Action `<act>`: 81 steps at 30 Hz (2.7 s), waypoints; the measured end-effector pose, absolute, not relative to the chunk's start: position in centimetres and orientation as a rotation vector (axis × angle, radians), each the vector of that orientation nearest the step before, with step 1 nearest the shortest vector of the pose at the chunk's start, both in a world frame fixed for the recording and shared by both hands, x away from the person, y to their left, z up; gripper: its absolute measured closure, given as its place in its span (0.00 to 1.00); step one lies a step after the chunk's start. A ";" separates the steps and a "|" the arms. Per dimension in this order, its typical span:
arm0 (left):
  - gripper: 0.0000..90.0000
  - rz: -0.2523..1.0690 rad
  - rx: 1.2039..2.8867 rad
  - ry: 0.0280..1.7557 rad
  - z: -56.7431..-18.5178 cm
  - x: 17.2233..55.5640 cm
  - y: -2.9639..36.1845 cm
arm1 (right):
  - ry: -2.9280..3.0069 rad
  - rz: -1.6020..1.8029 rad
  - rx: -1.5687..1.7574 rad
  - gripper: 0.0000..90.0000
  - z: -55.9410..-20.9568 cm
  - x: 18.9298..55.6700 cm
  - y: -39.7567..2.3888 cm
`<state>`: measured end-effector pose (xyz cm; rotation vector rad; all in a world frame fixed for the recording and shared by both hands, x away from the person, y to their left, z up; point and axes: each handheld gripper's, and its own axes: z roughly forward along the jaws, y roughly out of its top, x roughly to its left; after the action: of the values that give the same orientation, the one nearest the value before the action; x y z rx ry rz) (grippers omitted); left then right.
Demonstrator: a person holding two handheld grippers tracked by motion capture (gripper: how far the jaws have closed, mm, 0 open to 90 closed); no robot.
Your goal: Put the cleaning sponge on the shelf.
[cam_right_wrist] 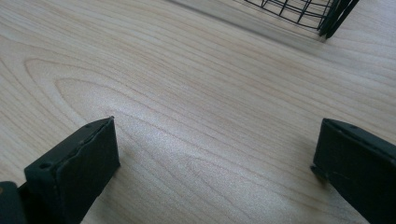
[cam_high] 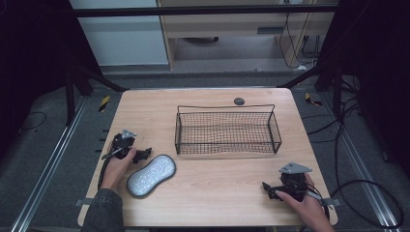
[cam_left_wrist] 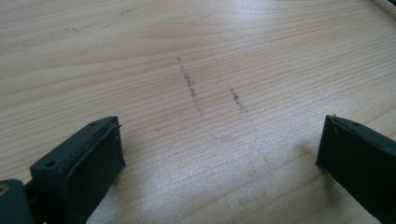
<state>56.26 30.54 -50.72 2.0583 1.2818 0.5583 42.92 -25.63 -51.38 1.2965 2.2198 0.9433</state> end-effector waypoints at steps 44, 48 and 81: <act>0.06 0.606 2.332 1.083 -41.1 49.3 23.4 | 2.221 0.941 1.291 0.00 -51.4 43.1 -25.7; 0.06 0.552 2.380 1.042 -42.0 48.3 23.0 | 2.219 0.943 1.294 0.00 -51.4 43.1 -25.6; 0.04 0.273 2.685 0.978 -46.1 49.3 22.6 | 2.215 0.942 1.297 0.00 -51.4 43.1 -25.6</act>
<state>49.26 22.58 -46.11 2.6849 0.9780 0.2733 43.11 -25.61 -51.40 1.2972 2.2146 0.9418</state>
